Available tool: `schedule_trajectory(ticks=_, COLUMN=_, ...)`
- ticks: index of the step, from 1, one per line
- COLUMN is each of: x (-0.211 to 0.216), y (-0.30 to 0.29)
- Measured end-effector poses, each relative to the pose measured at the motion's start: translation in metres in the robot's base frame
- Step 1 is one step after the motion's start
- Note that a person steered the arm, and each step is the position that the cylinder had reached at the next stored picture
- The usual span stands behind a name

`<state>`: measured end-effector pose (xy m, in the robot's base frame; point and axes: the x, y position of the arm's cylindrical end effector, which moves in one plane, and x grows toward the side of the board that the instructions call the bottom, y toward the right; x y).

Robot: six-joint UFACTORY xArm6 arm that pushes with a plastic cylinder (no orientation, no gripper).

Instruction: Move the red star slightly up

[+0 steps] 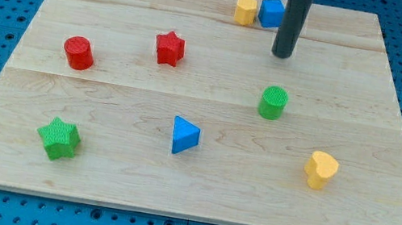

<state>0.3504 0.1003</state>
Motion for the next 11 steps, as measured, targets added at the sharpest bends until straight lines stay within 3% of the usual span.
schedule_trajectory(ticks=2, x=0.077, y=-0.107)
schedule_trajectory(ticks=3, x=0.074, y=-0.143)
schedule_trajectory(ticks=5, x=0.04, y=-0.151)
schedule_trajectory(ticks=7, x=0.024, y=-0.197)
schedule_trajectory(ticks=11, x=0.004, y=-0.167)
